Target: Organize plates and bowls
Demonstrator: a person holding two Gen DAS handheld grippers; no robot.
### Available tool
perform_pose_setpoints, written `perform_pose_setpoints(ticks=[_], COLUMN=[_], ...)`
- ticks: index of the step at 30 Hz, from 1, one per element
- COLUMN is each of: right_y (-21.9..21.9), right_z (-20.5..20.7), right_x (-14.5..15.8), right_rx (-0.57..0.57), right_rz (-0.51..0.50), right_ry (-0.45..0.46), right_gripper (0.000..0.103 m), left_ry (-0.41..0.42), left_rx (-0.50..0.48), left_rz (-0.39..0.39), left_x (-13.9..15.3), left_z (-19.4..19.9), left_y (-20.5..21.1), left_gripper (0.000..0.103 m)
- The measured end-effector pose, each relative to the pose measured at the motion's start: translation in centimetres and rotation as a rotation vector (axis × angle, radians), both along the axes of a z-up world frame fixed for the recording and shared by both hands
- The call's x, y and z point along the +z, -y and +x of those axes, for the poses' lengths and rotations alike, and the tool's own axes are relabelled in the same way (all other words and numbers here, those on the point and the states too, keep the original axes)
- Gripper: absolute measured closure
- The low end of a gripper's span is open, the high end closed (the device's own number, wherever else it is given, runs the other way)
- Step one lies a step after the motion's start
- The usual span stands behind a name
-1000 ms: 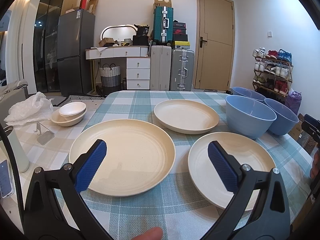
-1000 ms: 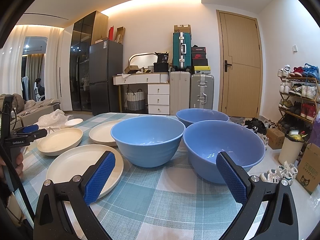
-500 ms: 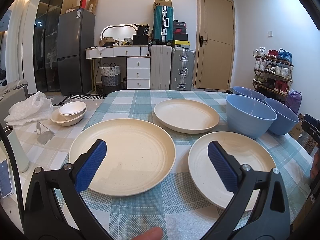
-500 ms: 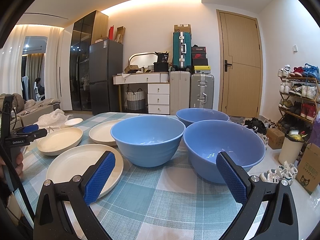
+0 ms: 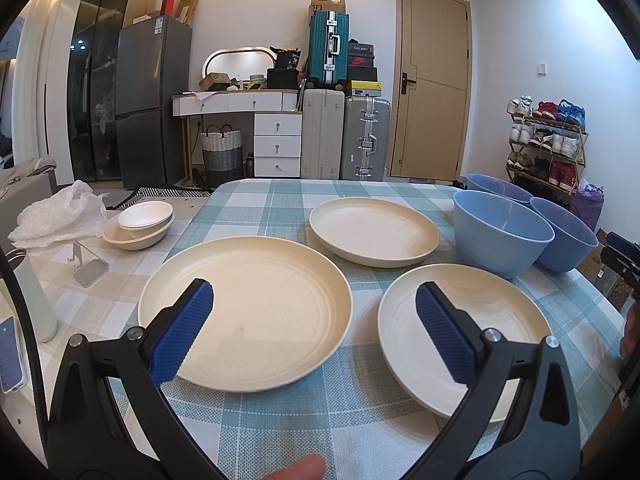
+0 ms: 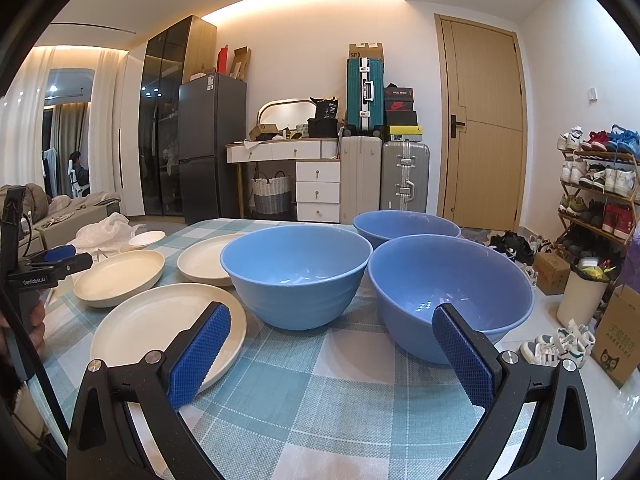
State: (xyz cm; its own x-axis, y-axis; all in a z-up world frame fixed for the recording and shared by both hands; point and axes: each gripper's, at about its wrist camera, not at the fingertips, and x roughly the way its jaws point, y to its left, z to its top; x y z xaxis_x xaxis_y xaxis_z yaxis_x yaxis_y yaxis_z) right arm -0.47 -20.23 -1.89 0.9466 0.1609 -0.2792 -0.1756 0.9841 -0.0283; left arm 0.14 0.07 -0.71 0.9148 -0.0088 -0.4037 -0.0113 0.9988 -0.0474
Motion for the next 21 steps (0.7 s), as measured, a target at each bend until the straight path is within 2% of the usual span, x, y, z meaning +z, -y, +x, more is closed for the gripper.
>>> perform_pose_setpoints(ticks=[10, 21], right_y=[0.5, -1.3], right_z=[1.1, 2.1], right_x=[0.4, 2.8], right_rx=[-0.022, -0.011], right_rz=[0.033, 0.001], right_ry=[-0.047, -0.109], right_gripper=[0.0, 0.0], left_ry=[-0.018, -0.018], left_rx=[0.023, 0.058], left_rz=[0.006, -0.02], left_x=[-0.2, 2.4], left_z=[0.0, -0.7], left_y=[0.2, -1.1], left_gripper=[0.002, 0.002])
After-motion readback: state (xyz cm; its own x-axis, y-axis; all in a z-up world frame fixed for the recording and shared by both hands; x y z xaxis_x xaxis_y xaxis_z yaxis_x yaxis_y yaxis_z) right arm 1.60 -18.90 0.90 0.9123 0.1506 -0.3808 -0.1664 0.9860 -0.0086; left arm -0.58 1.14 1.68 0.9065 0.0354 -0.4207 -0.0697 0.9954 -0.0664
